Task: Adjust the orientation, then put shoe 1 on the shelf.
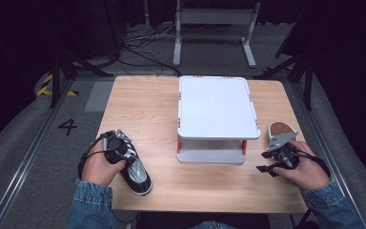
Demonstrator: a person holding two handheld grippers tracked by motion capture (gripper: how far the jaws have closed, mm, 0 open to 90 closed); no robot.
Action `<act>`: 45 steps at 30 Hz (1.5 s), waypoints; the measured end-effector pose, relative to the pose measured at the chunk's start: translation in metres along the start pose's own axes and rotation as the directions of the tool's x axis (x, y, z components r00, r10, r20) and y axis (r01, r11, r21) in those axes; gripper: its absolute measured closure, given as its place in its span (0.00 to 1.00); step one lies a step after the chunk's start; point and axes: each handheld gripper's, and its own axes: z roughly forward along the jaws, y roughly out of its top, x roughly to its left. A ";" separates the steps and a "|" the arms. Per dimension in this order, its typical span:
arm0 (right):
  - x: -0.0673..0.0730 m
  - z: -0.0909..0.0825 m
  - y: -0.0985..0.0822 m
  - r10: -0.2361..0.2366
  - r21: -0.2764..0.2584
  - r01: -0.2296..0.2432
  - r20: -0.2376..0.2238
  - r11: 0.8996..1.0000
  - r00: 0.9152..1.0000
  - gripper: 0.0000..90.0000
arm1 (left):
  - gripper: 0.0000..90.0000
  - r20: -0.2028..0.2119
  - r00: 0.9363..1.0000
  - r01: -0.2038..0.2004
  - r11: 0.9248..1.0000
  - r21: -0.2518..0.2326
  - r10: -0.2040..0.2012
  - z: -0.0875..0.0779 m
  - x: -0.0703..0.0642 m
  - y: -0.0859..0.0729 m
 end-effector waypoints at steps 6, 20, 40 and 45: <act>0.000 -0.001 -0.001 -0.003 -0.004 0.003 0.005 1.000 1.000 0.50 | 0.90 0.026 0.999 0.036 0.999 0.007 -0.036 -0.001 0.002 -0.003; -0.001 -0.005 -0.003 0.008 -0.011 -0.008 0.014 1.000 1.000 0.50 | 0.93 0.013 0.999 0.048 0.996 -0.080 -0.047 -0.024 0.007 -0.001; -0.004 -0.021 -0.022 0.067 -0.031 -0.065 0.056 0.997 0.996 0.50 | 0.93 0.046 0.999 -0.006 0.977 -0.213 0.016 -0.068 0.005 0.045; -0.002 -0.022 -0.021 0.065 -0.032 -0.063 0.060 0.997 0.996 0.50 | 0.93 0.076 0.996 -0.036 0.973 -0.228 0.055 -0.077 0.006 0.056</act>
